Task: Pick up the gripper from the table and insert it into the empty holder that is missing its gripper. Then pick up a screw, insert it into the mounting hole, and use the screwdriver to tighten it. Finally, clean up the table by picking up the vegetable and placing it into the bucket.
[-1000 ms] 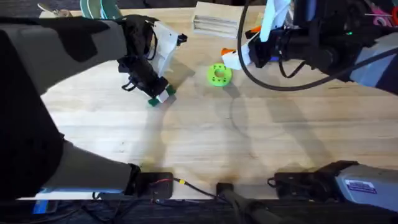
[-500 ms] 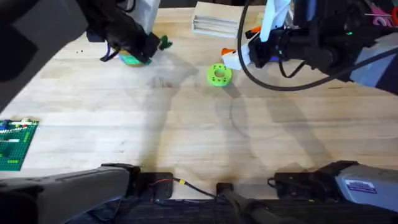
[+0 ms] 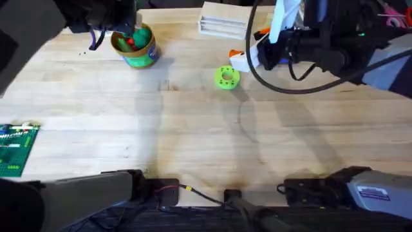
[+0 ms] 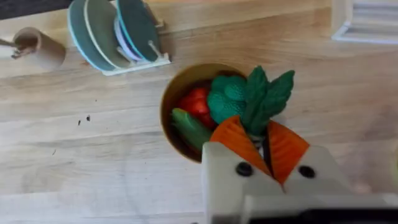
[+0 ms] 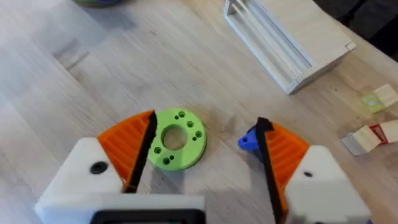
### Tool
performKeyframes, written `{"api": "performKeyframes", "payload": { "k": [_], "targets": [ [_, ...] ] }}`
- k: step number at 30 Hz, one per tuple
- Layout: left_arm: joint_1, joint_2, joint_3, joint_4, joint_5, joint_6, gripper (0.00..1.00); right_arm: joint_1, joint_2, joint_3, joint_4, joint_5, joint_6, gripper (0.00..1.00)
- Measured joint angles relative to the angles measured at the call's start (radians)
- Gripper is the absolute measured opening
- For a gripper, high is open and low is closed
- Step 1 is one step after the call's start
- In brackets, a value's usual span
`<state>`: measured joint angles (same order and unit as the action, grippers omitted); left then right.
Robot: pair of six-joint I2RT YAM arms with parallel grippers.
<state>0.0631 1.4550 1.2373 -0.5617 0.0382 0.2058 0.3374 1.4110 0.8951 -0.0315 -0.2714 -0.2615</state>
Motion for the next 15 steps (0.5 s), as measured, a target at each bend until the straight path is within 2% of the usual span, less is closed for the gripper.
{"api": "performKeyframes", "payload": {
  "k": [4,8,15],
  "targets": [
    [0.033,0.024,0.000,0.041,-0.028,-0.108,0.020,0.000,0.000,0.000,-0.007,0.000,0.000,0.992],
    [0.041,0.071,0.000,0.055,-0.036,-0.200,0.020,0.000,0.000,0.000,-0.010,0.000,0.000,0.992],
    [0.040,0.180,0.000,0.072,-0.036,-0.266,0.020,0.000,0.000,0.000,-0.012,0.000,0.000,0.991]
  ]
}}
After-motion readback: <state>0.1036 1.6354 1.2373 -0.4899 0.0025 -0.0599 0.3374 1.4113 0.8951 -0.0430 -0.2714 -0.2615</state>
